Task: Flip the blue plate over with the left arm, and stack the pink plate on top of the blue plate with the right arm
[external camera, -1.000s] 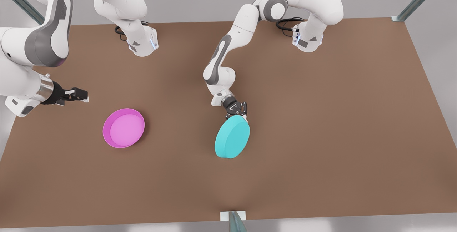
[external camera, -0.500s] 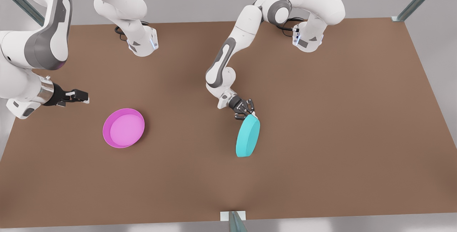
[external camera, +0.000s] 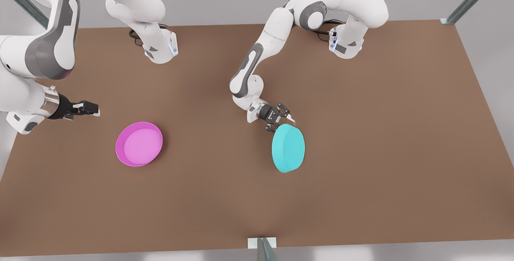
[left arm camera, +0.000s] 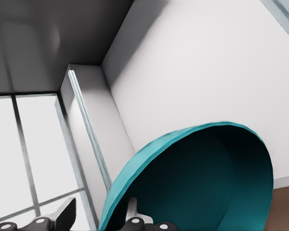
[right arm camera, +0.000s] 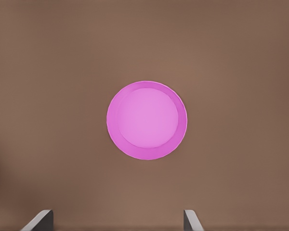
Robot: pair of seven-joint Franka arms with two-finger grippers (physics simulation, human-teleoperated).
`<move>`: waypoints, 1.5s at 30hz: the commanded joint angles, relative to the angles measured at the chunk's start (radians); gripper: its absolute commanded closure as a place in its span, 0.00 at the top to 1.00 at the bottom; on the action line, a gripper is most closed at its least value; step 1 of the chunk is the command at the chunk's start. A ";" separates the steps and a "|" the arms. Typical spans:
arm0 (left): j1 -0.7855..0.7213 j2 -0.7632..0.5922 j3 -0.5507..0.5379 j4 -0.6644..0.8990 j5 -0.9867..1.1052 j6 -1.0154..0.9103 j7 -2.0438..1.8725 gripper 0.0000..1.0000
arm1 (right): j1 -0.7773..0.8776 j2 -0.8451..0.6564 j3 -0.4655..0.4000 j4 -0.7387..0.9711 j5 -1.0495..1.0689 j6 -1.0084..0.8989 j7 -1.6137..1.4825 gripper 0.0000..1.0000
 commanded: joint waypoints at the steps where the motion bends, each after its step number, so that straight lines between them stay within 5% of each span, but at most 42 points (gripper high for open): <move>1: 0.001 -0.008 -0.025 0.059 -0.065 -0.013 0.167 1.00 | 0.000 -0.001 0.000 0.001 0.002 -0.003 -0.003 1.00; 6: 0.002 -0.071 -0.111 0.354 -0.852 0.245 0.288 1.00 | 0.000 -0.001 0.000 0.001 0.002 -0.003 -0.003 1.00; 8: 0.109 -0.346 -0.103 0.353 -1.202 0.212 0.470 1.00 | -0.018 0.008 0.000 -0.004 0.003 -0.003 -0.017 1.00; 9: 0.243 -0.523 -0.102 0.359 -1.265 -0.008 0.733 1.00 | -0.073 0.040 -0.001 -0.013 0.002 0.000 -0.115 1.00; 13: 0.637 -0.800 -0.085 0.362 -1.262 -0.366 1.466 1.00 | -0.319 0.129 -0.003 -0.254 -0.015 0.278 -0.313 1.00; 15: 0.664 -0.812 0.076 0.362 -1.265 -0.386 1.695 1.00 | -0.381 0.186 -0.003 -0.257 -0.017 0.309 -0.358 1.00; 17: 0.694 -0.841 0.115 0.347 -1.262 -0.383 1.821 1.00 | -0.406 0.214 -0.003 -0.279 -0.017 0.387 -0.359 1.00; 19: 1.207 -0.898 -0.578 0.289 -1.053 -0.318 1.847 1.00 | -0.391 0.209 -0.001 -0.386 0.002 0.570 -0.356 1.00; 20: 1.286 -1.011 -0.657 0.087 -1.019 -0.164 1.960 1.00 | -0.386 0.211 0.005 -0.443 0.014 0.682 -0.355 1.00; 21: 1.288 -1.045 -0.657 0.018 -1.018 -0.082 1.967 1.00 | -0.355 0.231 0.006 -0.444 0.023 0.750 -0.355 1.00; 25: 1.299 -0.944 -0.639 0.150 -1.018 -0.125 1.865 1.00 | -0.270 0.349 0.008 -0.452 0.112 0.799 -0.342 1.00; 39: 1.296 -0.939 -0.628 0.146 -1.031 -0.180 1.851 1.00 | -0.240 0.359 0.011 -0.558 0.187 0.799 -0.318 0.99; 41: 1.296 -0.938 -0.628 0.146 -1.031 -0.179 1.851 1.00 | -0.239 0.361 0.011 -0.558 0.187 0.798 -0.318 0.65; 45: 1.296 -0.936 -0.626 0.146 -1.021 -0.163 1.851 1.00 | -0.239 0.364 0.009 -0.556 0.187 0.796 -0.318 0.34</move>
